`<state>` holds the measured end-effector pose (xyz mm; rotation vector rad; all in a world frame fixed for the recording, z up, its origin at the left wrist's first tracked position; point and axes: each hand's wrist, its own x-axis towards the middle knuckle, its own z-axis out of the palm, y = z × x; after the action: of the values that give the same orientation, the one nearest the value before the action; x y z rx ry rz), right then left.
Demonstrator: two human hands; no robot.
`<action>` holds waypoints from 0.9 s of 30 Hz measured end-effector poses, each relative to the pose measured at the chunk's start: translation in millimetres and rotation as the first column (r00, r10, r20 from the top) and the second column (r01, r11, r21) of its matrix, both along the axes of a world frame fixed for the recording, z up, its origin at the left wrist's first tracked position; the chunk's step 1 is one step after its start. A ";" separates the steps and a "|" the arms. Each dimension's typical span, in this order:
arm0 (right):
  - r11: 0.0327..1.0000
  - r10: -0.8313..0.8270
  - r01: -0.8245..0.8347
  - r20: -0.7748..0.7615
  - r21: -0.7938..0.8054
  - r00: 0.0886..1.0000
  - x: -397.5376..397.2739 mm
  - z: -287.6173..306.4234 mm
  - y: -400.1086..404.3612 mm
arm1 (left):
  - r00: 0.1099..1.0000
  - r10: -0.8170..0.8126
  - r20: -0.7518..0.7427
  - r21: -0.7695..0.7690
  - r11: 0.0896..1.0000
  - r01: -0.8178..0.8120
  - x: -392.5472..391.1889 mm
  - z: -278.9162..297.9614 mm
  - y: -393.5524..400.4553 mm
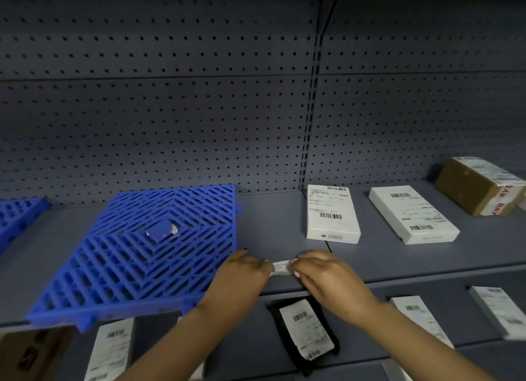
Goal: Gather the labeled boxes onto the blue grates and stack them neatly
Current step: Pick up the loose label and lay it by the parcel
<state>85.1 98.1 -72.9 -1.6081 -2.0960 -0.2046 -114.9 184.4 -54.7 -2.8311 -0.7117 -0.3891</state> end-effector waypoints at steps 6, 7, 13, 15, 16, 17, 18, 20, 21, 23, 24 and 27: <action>1.000 0.019 -0.019 0.011 0.013 1.000 0.3 5.7 0.2 | 0.999 0.036 0.014 -0.038 0.999 -0.035 7.1 2.7 0.5; 0.999 0.030 -0.030 0.004 0.024 1.000 2.2 5.1 -0.1 | 0.998 0.048 0.043 -0.042 0.998 -0.046 8.3 2.3 -0.3; 0.987 0.145 -0.141 -0.046 0.072 0.988 15.2 3.7 4.3 | 0.942 0.101 0.321 -0.166 0.985 -0.049 7.1 -2.9 -6.5; 0.979 0.180 -0.173 -0.062 0.105 0.982 20.7 7.5 4.8 | 0.921 0.124 0.369 -0.164 0.984 -0.067 6.2 4.7 -9.7; 0.975 0.192 -0.181 -0.078 0.127 0.978 23.4 10.0 4.7 | 0.910 0.122 0.395 -0.154 0.986 -0.065 5.0 8.6 -11.3; 0.971 0.200 -0.184 -0.094 0.152 0.975 25.6 13.1 4.3 | 0.899 0.108 0.424 -0.143 0.988 -0.051 4.0 12.5 -13.2; 0.966 0.208 -0.189 -0.099 0.179 0.973 27.6 16.0 4.1 | 0.890 0.092 0.447 -0.128 0.991 -0.038 2.6 15.8 -15.2; 0.949 0.231 -0.209 -0.070 0.236 0.970 30.8 21.4 3.2 | 0.870 0.057 0.490 -0.082 0.996 -0.020 -0.4 19.5 -19.1; 0.937 0.243 -0.224 -0.040 0.269 0.969 31.9 24.3 2.5 | 0.857 0.038 0.514 -0.053 0.999 -0.013 -2.0 20.5 -21.2; 0.900 0.258 -0.250 0.027 0.357 0.966 32.9 31.2 1.6 | 0.827 0.002 0.563 0.018 1.000 -0.016 -5.4 23.8 -26.5; 0.876 0.261 -0.261 0.058 0.406 0.964 32.7 36.4 1.0 | 0.815 -0.015 0.580 0.062 0.998 -0.026 -7.3 26.5 -29.4; 0.789 0.284 -0.319 0.150 0.525 0.947 28.6 58.3 -1.6 | 0.786 -0.066 0.615 0.190 0.980 -0.066 -13.0 41.4 -40.5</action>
<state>113.7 96.5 -14.6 -0.9238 -2.0524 -0.6817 -127.9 143.9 -13.3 -2.4858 -0.7189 -1.3550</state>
